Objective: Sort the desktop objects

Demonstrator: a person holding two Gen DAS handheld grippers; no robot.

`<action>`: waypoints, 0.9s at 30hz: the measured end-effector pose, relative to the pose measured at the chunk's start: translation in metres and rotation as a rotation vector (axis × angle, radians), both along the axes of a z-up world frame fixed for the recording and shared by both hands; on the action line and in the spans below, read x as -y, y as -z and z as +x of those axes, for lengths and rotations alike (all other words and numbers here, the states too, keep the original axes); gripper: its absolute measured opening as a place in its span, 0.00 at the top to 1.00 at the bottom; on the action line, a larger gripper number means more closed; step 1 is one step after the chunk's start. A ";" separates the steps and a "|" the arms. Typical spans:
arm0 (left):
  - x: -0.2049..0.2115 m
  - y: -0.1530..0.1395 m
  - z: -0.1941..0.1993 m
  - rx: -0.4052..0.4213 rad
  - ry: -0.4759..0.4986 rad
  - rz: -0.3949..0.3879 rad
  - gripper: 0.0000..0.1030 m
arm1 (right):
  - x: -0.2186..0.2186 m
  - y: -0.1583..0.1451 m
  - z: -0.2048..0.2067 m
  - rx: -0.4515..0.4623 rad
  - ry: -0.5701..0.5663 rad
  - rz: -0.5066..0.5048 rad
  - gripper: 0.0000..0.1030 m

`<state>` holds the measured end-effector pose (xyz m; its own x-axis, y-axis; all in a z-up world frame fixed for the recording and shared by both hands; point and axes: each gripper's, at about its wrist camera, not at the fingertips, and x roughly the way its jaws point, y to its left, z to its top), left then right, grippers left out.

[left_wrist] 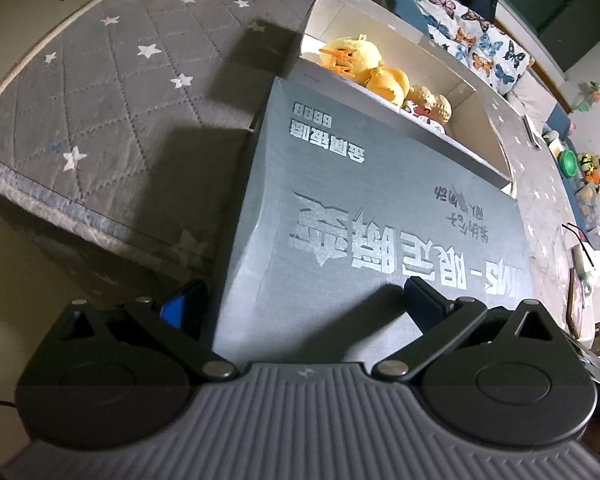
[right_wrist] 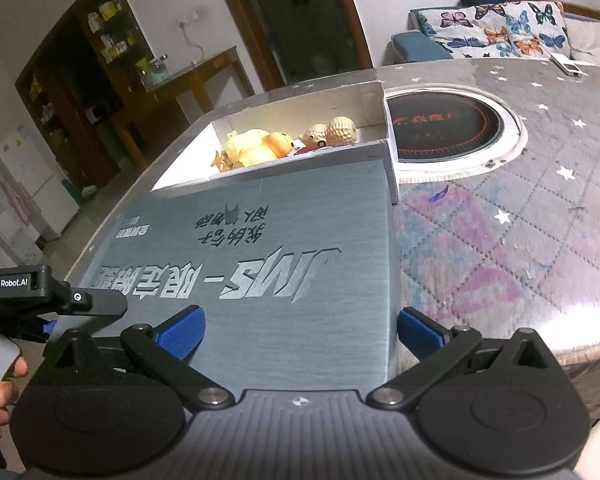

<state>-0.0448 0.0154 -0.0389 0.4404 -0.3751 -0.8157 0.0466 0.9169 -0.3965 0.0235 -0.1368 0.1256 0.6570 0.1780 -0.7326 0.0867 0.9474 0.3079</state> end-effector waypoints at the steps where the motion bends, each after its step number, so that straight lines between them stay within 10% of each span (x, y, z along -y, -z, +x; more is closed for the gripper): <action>1: 0.001 0.000 0.000 0.000 0.004 0.004 0.00 | -0.001 0.000 0.001 0.000 -0.004 -0.008 0.00; 27: 0.033 -0.016 0.012 0.057 0.213 0.205 0.00 | 0.015 0.008 0.011 -0.001 -0.064 0.013 0.00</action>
<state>-0.0327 -0.0179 -0.0229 0.4164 -0.2945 -0.8602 0.2637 0.9445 -0.1957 0.0341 -0.1514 0.1173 0.6436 0.2288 -0.7304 0.0266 0.9470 0.3201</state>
